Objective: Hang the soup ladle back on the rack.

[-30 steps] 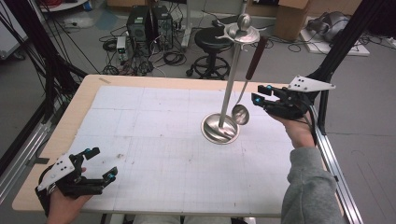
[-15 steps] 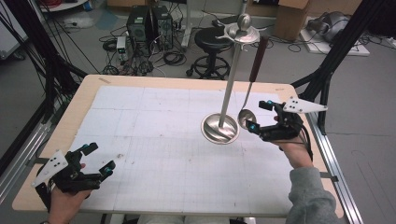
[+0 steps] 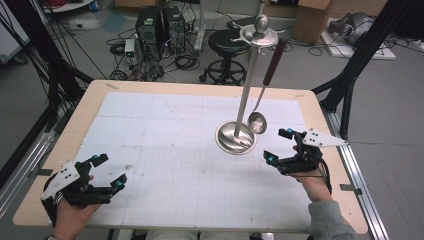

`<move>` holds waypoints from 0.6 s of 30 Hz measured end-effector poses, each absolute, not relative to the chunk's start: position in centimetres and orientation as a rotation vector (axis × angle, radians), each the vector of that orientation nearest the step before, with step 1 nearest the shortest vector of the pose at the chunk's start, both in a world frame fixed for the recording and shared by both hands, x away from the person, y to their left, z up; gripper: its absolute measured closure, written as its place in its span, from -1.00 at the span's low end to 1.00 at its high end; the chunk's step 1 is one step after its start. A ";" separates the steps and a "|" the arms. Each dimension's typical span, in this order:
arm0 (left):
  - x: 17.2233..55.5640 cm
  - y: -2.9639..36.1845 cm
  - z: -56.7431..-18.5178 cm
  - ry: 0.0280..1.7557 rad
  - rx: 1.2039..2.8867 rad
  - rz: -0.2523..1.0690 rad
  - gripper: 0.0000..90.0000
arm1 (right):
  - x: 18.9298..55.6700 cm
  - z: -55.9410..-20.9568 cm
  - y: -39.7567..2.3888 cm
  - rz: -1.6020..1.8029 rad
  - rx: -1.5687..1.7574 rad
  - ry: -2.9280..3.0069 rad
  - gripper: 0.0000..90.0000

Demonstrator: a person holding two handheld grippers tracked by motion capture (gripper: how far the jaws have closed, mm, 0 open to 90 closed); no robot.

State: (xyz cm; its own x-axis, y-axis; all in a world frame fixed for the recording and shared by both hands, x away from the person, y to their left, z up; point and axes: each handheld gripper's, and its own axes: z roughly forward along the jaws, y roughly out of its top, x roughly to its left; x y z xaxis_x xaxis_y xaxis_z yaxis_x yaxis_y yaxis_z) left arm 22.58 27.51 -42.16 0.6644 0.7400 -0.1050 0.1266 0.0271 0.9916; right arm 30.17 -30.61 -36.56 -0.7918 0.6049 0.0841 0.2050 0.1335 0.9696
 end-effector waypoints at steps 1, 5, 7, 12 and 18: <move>22.6 27.4 -42.1 0.752 1.499 0.552 -0.96 | 29.7 -37.0 -30.7 1.715 0.784 2.097 -1.00; 22.6 27.1 -41.9 0.731 1.498 0.558 -0.96 | 28.8 -37.3 -30.6 1.698 0.753 2.120 -1.00; 22.6 27.0 -41.9 0.721 1.497 0.558 -0.96 | 28.2 -37.4 -30.6 1.704 0.745 2.105 -1.00; 22.6 26.8 -41.8 0.725 1.481 0.544 -0.96 | 26.2 -38.1 -30.5 1.705 0.703 2.046 -1.00; 22.9 26.1 -41.8 0.704 1.491 0.546 -0.96 | 24.5 -38.9 -31.0 1.663 0.720 2.019 -1.00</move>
State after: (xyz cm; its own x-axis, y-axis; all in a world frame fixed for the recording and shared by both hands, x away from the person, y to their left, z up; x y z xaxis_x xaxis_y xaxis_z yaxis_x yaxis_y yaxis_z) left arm 22.93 26.10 -41.77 0.6931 0.7158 -0.0851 0.0955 0.0259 0.9951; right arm 24.54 -30.99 -38.94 -0.7752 0.6318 0.0013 0.1222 0.1478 0.9814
